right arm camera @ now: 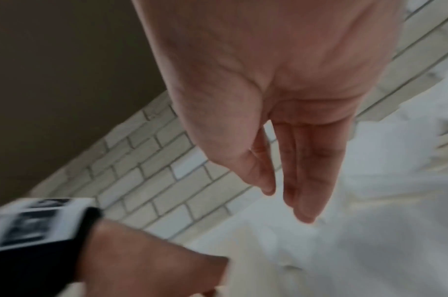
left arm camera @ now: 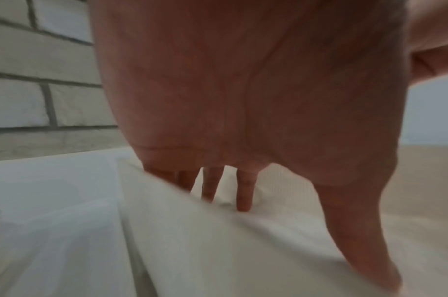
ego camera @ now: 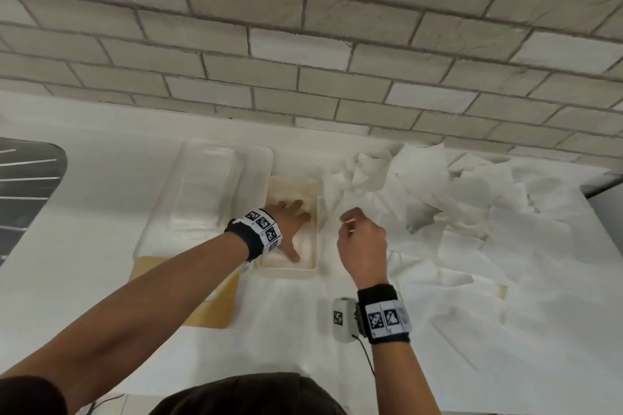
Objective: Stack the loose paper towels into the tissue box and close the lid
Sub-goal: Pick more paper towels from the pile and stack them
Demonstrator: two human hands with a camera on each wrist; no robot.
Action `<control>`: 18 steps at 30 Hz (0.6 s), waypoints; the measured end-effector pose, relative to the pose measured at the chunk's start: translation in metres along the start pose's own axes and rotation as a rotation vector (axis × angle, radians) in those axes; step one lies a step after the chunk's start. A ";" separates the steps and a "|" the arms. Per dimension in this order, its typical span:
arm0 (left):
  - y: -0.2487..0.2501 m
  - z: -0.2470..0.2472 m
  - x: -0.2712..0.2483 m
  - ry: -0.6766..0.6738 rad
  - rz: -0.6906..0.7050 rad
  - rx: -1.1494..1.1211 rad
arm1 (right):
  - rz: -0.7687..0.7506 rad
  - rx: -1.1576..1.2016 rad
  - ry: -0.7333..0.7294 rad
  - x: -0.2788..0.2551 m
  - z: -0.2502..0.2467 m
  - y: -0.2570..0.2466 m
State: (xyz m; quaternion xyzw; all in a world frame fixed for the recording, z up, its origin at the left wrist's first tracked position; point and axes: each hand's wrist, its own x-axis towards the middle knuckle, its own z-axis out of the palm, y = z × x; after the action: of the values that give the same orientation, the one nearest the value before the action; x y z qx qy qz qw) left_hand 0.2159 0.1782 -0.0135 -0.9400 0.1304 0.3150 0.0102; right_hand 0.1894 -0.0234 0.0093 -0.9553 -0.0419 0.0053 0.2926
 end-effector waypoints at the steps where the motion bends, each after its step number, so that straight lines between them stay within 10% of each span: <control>1: 0.002 0.001 -0.001 -0.020 -0.008 -0.001 | 0.006 -0.060 -0.053 0.008 -0.002 0.014; 7: 0.010 -0.018 -0.019 0.133 -0.074 -0.113 | -0.346 -0.451 -0.583 0.018 0.019 0.074; 18: 0.069 -0.047 -0.074 0.580 0.104 -0.866 | -0.199 0.385 -0.240 0.031 -0.073 0.082</control>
State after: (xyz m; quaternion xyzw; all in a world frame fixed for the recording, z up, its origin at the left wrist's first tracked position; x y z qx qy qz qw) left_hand 0.1695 0.1250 0.0724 -0.8990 0.0324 0.0668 -0.4316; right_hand 0.2286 -0.1293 0.0247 -0.8657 -0.1683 0.0980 0.4611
